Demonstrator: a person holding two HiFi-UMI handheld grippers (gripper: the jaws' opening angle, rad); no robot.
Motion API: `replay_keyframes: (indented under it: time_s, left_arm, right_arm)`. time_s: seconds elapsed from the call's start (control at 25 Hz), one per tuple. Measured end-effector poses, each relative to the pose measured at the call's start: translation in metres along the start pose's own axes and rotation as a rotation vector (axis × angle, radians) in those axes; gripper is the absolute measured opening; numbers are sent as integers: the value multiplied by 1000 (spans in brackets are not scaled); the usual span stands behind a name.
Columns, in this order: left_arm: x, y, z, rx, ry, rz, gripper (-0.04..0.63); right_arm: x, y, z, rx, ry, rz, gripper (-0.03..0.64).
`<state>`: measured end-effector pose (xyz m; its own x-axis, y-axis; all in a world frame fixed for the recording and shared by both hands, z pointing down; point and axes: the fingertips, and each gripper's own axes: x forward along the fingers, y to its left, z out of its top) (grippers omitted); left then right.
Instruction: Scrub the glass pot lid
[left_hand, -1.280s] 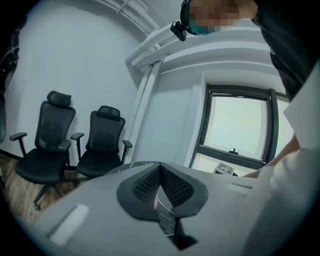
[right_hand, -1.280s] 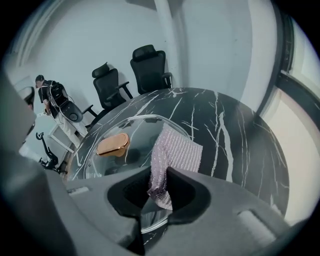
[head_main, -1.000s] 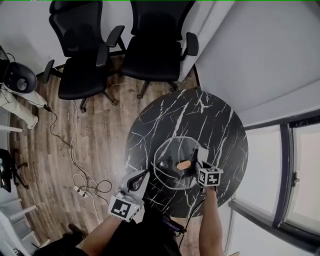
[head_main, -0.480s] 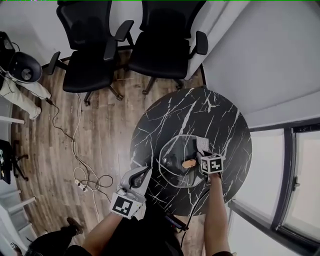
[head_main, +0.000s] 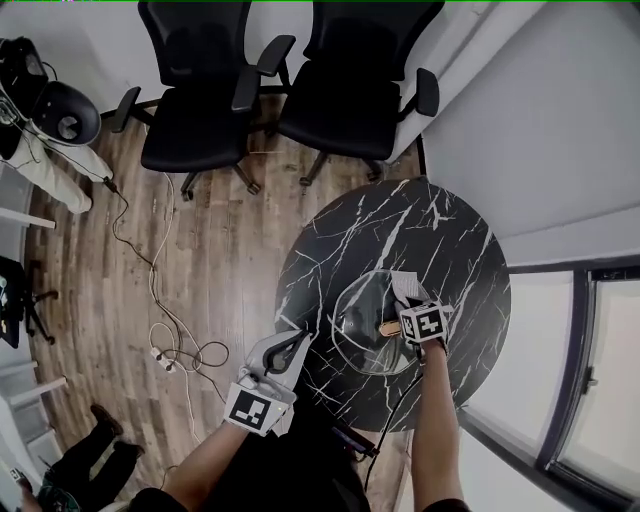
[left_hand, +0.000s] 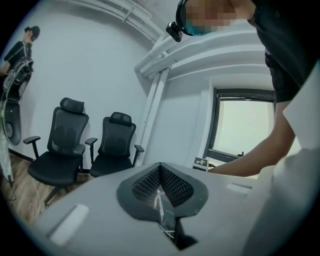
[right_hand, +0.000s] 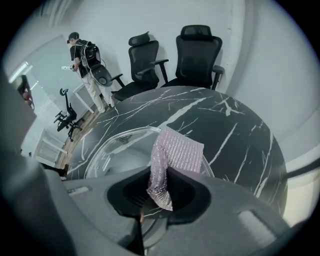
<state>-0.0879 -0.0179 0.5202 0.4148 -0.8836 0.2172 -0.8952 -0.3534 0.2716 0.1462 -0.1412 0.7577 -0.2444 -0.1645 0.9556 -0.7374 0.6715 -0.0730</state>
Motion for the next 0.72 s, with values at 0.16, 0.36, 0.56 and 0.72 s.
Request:
replay_keyframes:
  time_s: [0.16,0.36,0.56,0.72]
  left_arm:
    - [-5,2,4,-1,-15,2,1]
    - [-10,1,5,-31,-21,0,0]
    - [-13,2,8,-45,-29,7,0]
    - [-18,2,11,-32,-33,3,0]
  right_arm:
    - [5,17,10,-50,31,42,78]
    - [12,44,22,-178,71,88,78]
    - [17,70,28,-353,116,106,78]
    - [19,87,25,-424,124,126,78]
